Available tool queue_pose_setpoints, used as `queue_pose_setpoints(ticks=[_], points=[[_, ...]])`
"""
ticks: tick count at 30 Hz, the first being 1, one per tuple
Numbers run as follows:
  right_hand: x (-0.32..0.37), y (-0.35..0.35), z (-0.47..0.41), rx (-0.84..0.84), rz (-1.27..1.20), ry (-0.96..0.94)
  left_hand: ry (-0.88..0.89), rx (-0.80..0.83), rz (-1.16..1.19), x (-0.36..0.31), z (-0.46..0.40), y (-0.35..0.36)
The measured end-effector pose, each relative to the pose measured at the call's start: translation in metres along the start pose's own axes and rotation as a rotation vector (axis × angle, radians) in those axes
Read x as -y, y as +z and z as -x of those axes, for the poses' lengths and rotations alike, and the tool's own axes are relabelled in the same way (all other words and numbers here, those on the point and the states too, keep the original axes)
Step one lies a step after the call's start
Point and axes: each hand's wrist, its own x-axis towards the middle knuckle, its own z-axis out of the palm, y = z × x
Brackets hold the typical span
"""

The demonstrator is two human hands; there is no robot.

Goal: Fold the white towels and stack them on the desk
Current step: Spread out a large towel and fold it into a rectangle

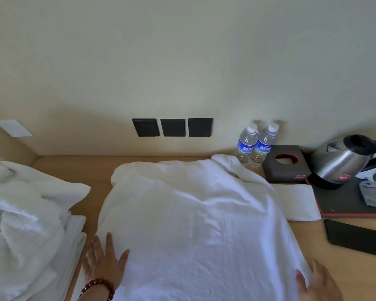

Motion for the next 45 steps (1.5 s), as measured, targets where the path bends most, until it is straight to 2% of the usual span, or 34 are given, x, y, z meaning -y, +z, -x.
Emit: queue_pose_setpoints(ticks=[2, 5, 7, 12, 18, 23, 27, 30, 34, 37, 39, 45], points=[[0.016, -0.002, -0.009, -0.004, -0.057, -0.020, -0.050, -0.014, 0.104, -0.005, -0.013, -0.008], [0.052, -0.012, -0.033, 0.111, -0.147, -0.033, -0.182, -0.055, 0.385, -0.009, -0.043, -0.029], [0.074, -0.015, -0.048, 0.171, -0.191, -0.040, -0.231, -0.035, 0.399, -0.010, -0.061, -0.040], [0.107, -0.018, -0.071, 0.279, -0.225, 0.039, -0.293, 0.156, 0.515, -0.011, -0.083, -0.055], [0.106, -0.019, -0.078, 0.417, -0.395, 0.217, -0.291, 0.256, 0.708, 0.000, -0.110, -0.062], [0.116, -0.028, -0.079, 0.579, -0.618, 0.235, -0.334, 0.383, 0.930, 0.003, -0.111, -0.074], [0.129, -0.040, -0.091, 0.743, -0.639, 0.279, -0.341, 0.531, 1.017, 0.006, -0.115, -0.076], [0.148, -0.054, -0.095, 0.772, -0.663, 0.250, -0.341, 0.565, 1.119, 0.006, -0.116, -0.081], [0.168, -0.075, -0.099, 0.765, -0.629, 0.212, -0.334, 0.485, 1.131, 0.013, -0.132, -0.093], [0.174, -0.086, -0.110, 0.700, -0.592, 0.237, -0.310, 0.277, 1.012, 0.014, -0.140, -0.121], [0.174, -0.093, -0.117, 0.657, -0.652, 0.234, -0.294, 0.170, 0.913, -0.006, -0.096, -0.173], [0.189, -0.141, -0.122, 0.493, -0.905, 0.103, -0.131, -0.134, 0.970, -0.026, -0.061, -0.250]])
